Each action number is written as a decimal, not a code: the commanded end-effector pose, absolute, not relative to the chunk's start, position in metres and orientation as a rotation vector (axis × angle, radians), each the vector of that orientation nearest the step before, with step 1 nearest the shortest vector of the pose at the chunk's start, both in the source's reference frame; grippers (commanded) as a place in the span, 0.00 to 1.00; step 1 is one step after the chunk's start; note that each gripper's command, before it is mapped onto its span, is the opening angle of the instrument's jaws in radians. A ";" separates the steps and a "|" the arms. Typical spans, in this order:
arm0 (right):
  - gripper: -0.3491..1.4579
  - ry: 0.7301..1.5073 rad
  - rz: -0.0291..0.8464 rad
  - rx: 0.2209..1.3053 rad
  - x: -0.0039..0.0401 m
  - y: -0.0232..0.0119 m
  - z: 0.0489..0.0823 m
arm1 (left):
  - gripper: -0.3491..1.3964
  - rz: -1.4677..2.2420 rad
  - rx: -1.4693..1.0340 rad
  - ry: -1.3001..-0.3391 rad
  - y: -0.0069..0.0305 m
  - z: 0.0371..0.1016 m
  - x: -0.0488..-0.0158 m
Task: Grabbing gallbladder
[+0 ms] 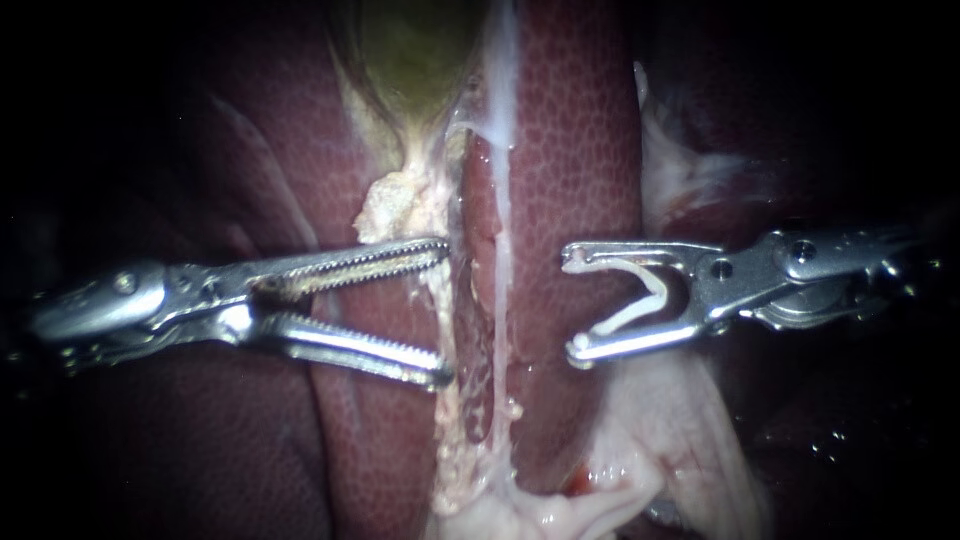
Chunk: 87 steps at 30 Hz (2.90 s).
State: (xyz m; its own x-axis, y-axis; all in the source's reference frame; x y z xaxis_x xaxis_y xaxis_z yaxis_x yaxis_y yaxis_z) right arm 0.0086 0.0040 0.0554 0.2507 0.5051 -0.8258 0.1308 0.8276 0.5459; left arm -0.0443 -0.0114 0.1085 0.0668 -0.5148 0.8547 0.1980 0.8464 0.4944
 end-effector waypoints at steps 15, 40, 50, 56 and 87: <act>0.52 1.310 0.280 0.585 0.0085 0.0040 0.0554 | 0.55 -0.550 0.277 -1.407 -0.0117 0.1069 -0.0438; 0.52 1.310 0.280 0.585 0.0084 0.0040 0.0554 | 0.57 -0.623 0.254 -1.378 -0.0081 0.1032 -0.0363; 0.52 1.310 0.280 0.585 0.0085 0.0040 0.0554 | 0.57 -0.634 0.236 -1.372 -0.0068 0.1061 -0.0397; 0.52 1.310 0.280 0.585 0.0085 0.0040 0.0554 | 0.55 -0.635 0.231 -1.371 -0.0064 0.1074 -0.0403; 0.52 1.310 0.281 0.585 0.0086 0.0040 0.0554 | 0.00 -0.657 0.193 -1.299 -0.0066 0.1085 -0.0390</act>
State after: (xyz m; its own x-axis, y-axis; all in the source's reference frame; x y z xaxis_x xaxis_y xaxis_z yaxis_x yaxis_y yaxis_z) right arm 0.0086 0.0040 0.0554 0.2513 0.5104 -0.8224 0.1283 0.8246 0.5510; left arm -0.0388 -0.0066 0.1084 0.1187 -0.5512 0.8259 0.3414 0.8037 0.4873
